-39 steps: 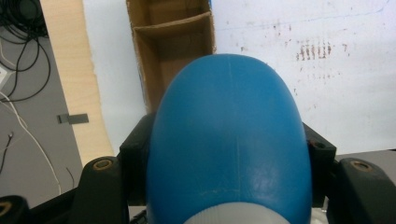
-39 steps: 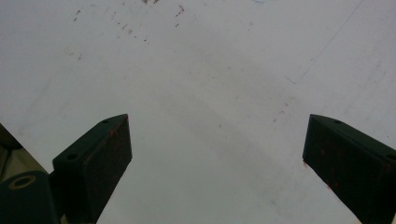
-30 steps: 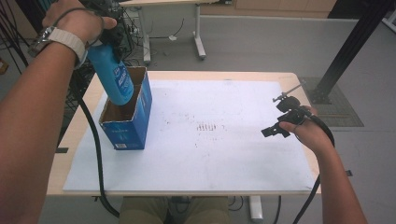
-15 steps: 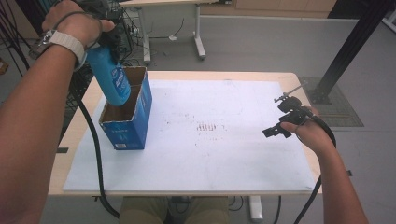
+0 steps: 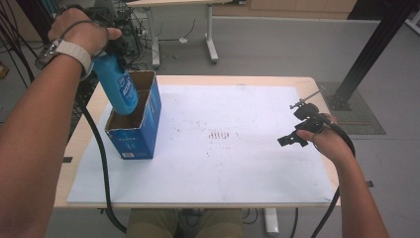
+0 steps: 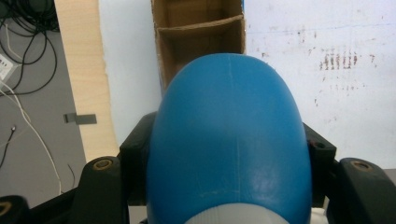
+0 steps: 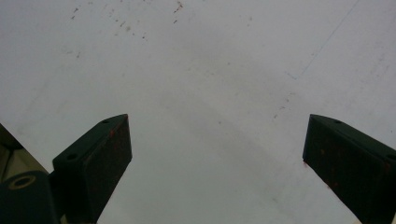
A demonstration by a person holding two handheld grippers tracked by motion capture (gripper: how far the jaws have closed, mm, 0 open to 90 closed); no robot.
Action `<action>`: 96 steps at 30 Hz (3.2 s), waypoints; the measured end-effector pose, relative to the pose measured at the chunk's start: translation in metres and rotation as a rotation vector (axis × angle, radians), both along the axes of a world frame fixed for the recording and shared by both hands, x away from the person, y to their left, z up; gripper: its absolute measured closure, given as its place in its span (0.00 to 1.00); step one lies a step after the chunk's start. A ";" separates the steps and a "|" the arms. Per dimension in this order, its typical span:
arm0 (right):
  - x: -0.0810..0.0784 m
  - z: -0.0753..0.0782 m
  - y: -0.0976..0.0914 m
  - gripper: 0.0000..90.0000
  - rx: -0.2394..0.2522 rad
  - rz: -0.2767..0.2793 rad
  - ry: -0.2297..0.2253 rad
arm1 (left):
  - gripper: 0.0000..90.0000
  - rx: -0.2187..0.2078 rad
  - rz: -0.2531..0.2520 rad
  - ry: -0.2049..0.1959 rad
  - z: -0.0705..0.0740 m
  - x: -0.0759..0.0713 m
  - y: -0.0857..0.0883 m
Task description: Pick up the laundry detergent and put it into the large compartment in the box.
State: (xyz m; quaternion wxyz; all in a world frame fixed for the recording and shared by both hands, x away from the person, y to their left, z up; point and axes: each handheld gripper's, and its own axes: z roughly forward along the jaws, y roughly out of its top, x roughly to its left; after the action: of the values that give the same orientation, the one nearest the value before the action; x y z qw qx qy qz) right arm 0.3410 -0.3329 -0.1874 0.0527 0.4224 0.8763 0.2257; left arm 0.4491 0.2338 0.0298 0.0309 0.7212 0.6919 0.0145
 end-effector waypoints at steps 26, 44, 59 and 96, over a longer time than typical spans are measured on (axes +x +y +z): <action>-0.003 -0.002 -0.002 0.09 0.006 -0.009 0.004 | 0.43 0.002 -0.013 0.001 -0.027 0.003 0.004; -0.003 -0.005 -0.003 0.09 0.007 -0.010 0.008 | 0.43 0.002 -0.022 -0.001 -0.046 0.005 0.006; -0.005 -0.007 -0.005 0.09 0.010 -0.016 0.015 | 0.43 0.001 -0.027 0.007 -0.061 0.008 0.005; -0.004 -0.011 -0.007 0.09 0.007 -0.021 0.021 | 0.42 0.011 -0.048 0.015 -0.105 0.014 0.004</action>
State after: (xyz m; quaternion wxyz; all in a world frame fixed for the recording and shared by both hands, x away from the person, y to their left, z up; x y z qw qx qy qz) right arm 0.3370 -0.3395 -0.1986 0.0443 0.4341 0.8715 0.2238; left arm 0.4627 0.2378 -0.0748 0.0223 0.7378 0.6745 0.0121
